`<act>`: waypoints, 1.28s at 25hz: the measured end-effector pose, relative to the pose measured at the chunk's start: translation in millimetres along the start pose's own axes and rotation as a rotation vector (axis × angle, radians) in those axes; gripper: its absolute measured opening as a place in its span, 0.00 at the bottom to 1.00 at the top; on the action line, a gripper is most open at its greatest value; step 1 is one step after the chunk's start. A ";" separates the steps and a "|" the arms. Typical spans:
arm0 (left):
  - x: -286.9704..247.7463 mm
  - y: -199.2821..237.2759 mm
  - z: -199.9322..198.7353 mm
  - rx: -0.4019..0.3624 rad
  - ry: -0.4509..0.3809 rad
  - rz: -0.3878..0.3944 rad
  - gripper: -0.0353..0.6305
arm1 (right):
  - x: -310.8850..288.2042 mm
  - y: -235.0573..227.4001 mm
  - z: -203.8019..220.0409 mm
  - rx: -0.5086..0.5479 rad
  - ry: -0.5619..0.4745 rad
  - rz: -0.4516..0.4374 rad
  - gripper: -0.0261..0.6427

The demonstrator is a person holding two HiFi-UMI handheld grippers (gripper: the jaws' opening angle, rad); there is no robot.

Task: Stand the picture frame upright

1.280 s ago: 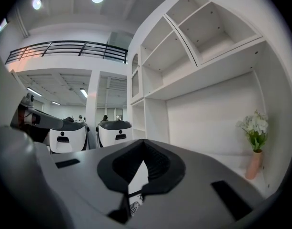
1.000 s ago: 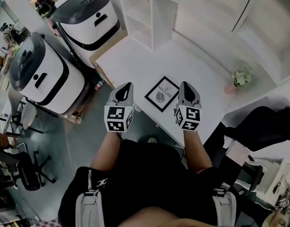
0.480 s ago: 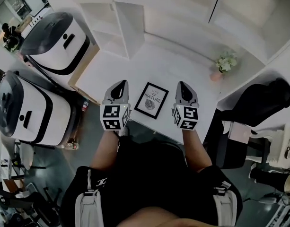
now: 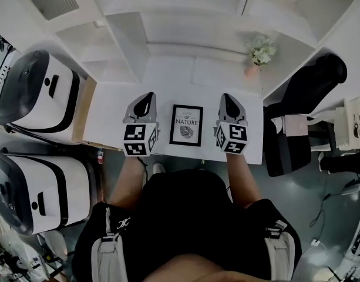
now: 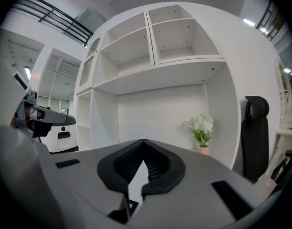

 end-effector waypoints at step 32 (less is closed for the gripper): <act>6.7 32.7 132.6 0.084 0.332 0.144 0.38 | 7.7 41.0 130.8 -0.066 0.399 -0.060 0.25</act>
Point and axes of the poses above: the fingertips, and each gripper's own axes: x backward along the fingers, y to its left, z out of its underside, the point moved 2 cm from there along x, backward along the fingers, and after that the axes turned 6 degrees about -y, right-handed, at the moved point
